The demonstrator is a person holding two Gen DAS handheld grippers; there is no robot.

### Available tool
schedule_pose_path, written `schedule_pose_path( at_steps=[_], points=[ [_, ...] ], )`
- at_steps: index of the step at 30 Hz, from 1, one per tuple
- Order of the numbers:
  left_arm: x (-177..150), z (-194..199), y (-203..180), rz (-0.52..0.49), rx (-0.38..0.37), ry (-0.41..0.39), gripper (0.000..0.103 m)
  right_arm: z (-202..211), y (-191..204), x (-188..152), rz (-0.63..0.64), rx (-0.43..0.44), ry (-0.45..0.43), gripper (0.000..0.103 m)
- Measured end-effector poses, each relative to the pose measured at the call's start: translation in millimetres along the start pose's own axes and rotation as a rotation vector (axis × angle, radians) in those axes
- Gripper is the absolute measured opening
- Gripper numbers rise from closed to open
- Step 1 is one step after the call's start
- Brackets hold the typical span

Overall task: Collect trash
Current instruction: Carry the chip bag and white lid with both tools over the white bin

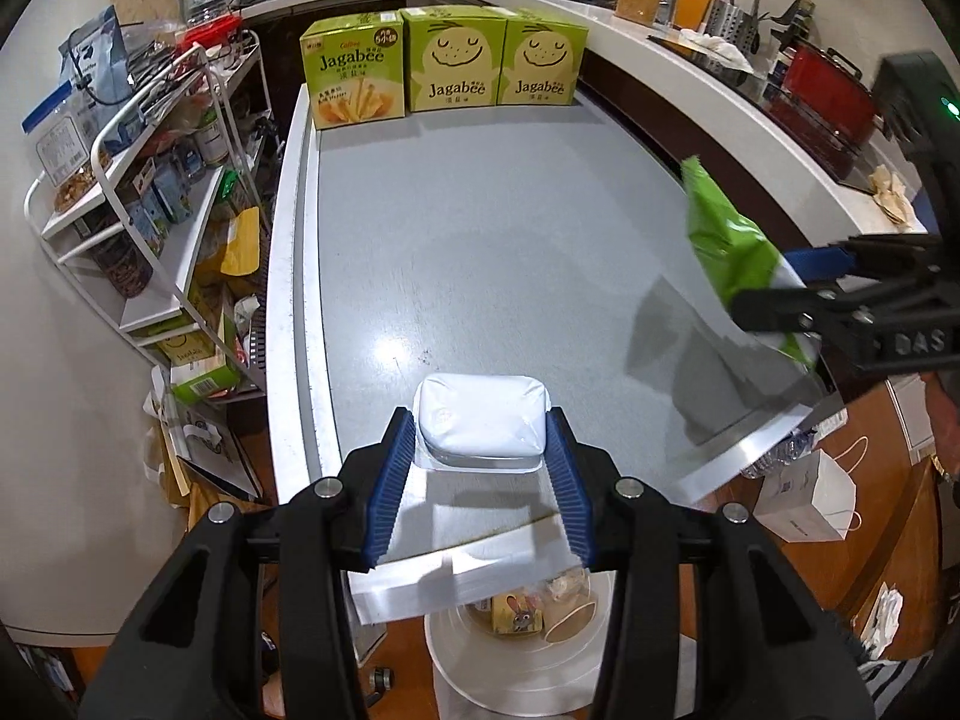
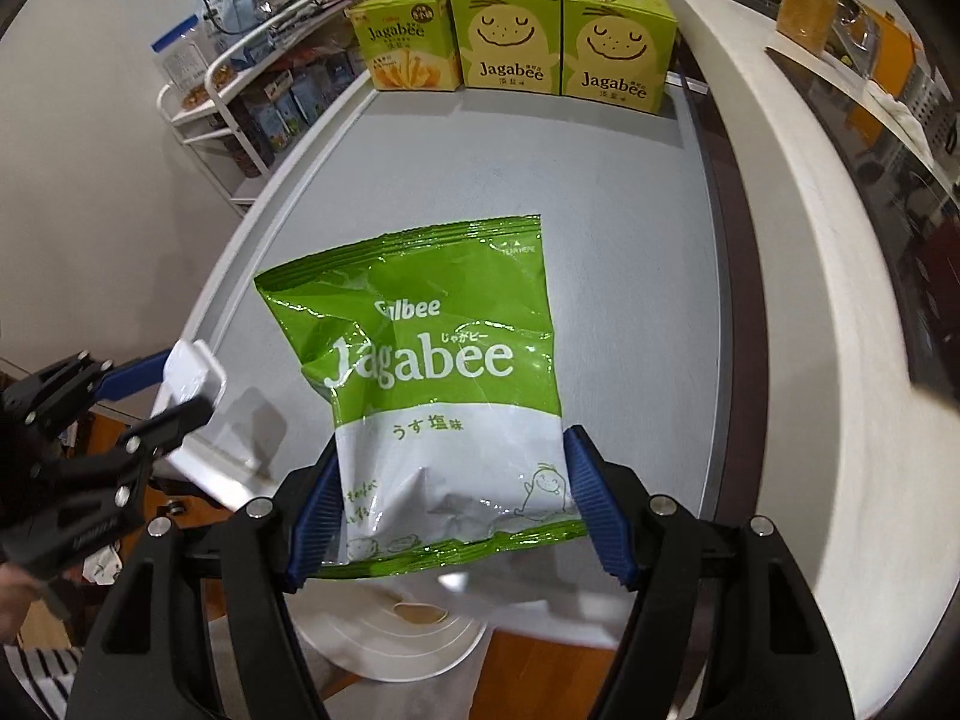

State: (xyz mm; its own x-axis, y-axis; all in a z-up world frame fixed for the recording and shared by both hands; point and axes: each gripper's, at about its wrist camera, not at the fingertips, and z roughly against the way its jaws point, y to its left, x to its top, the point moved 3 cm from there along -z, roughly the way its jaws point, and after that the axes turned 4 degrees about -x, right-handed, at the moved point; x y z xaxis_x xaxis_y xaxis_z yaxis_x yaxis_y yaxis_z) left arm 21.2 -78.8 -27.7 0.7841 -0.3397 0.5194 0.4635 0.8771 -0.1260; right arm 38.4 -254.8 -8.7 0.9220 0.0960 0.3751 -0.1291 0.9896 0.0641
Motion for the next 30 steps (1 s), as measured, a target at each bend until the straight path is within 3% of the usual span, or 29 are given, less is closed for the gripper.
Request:
schedule_pose_path(
  at_steps=[13,30],
  points=[
    [-18.2,34.1,-15.0,-0.073,-0.061,0.0,0.046,38.3,23.5,-66.4,0.001,0.085,0.026,0.068],
    [-83.3,31.4,-42.9,-0.179,-0.106,0.148,0.046,17.4,64.6,-139.0,0.134,0.133,0.199,0.068]
  ],
)
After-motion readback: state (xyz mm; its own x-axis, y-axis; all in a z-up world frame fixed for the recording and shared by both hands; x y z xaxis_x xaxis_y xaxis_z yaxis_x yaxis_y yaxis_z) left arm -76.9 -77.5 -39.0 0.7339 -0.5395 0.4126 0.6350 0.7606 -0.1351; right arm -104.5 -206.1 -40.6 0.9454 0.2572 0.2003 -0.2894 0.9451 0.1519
